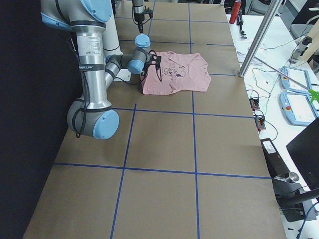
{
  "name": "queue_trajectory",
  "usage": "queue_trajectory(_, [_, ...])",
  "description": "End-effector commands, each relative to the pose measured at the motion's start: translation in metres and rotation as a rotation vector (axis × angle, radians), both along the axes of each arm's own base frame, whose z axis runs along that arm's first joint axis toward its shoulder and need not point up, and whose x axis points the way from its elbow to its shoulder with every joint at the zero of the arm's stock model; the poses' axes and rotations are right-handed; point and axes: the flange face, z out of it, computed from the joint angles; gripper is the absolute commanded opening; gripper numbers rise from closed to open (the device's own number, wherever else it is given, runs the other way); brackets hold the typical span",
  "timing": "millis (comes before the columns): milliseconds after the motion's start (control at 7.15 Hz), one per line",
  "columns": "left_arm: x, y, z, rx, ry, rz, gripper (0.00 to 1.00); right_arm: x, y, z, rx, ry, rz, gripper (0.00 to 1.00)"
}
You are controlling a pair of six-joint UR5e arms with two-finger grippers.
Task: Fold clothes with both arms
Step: 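Lift the hem and fold it toward the collar with both grippers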
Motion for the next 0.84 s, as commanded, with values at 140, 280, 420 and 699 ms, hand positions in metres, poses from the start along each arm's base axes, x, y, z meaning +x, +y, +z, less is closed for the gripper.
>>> queue_trajectory(140, [0.0, -0.121, 0.005, 0.061, -0.067, -0.083, 0.0, -0.022, -0.122, -0.017, 0.092, 0.025, 0.115, 0.0])
queue_trajectory(280, [0.009, -0.165, 0.009, 0.079, -0.097, -0.12, 0.0, -0.028, -0.151, -0.018, 0.092, 0.042, 0.14, 0.0])
queue_trajectory(420, [0.019, -0.21, 0.012, 0.085, -0.089, -0.174, 0.0, -0.035, -0.18, -0.024, 0.086, 0.053, 0.166, 0.0])
queue_trajectory(699, [0.033, -0.292, 0.071, 0.123, -0.106, -0.221, 0.0, -0.053, -0.24, -0.023, 0.048, 0.099, 0.207, 0.0])
